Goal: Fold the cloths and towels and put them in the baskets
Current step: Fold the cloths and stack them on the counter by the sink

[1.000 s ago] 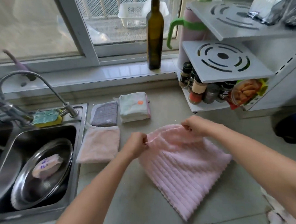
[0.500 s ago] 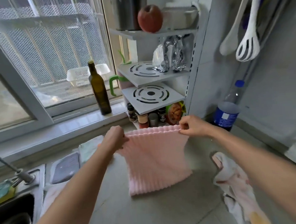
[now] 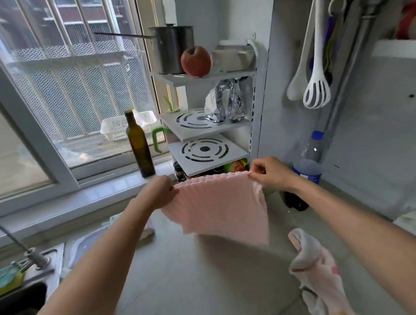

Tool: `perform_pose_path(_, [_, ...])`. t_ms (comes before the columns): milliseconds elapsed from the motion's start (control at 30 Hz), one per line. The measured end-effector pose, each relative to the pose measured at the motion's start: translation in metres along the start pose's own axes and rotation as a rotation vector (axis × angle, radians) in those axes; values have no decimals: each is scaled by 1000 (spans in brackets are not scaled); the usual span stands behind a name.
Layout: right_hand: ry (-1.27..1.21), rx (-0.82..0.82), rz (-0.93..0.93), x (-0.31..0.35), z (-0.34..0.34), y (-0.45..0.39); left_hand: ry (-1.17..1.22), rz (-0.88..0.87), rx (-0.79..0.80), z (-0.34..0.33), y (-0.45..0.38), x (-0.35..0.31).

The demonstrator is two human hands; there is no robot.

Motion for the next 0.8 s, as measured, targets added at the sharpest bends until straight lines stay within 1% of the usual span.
perform_pose_path(133, [83,-17,4,2,4,8,-99,-36,56,6,14,-3])
perform_pose_path(200, [171,-29,-12,3,4,15,-164,-71,65,11,21,-3])
perform_pose_path(300, [387,17,-9,12,-2,28,-226,-176,35,22,29,-5])
perform_pose_path(400, [483,48,-24,24,-11,41,-240,-283,65,29,43,-8])
perform_pose_path(467, [471,52,-30,31,-17,50,-269,-315,102,29,55,-6])
perform_pose_path(567, [423,-6,-24,49,-19,62,-350,-292,111,33,67,1])
perform_pose_path(667, [371,-90,-40,60,-20,72,-327,-251,91,41,71,12])
perform_pose_path(733, [388,-111,-52,70,-24,78,-321,-231,84,44,77,16])
perform_pose_path(800, [334,-203,-71,74,-24,82,-287,-207,77,43,83,23])
Point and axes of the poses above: each hand's wrist, its own y-axis away from the middle knuckle, its own z-axis out of the back of the hand, x = y × z, the point moved 6 cm from there along -y, towards the middle knuckle, and after that the axes turned 9 degrees about y, right-handed, at the moved point
